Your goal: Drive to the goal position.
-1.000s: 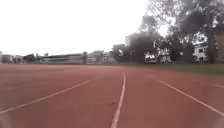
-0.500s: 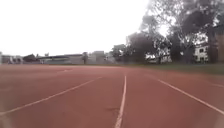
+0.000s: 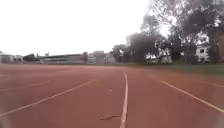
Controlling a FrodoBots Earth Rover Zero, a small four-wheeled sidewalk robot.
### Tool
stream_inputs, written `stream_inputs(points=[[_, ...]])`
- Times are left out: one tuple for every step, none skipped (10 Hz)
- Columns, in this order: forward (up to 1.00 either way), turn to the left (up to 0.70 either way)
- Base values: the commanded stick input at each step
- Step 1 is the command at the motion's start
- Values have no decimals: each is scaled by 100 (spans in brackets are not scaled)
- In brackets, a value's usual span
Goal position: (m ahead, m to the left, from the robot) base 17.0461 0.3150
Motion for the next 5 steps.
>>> stream_inputs(points=[[45, 0], [45, 0], [45, 0], [45, 0], [45, 0]])
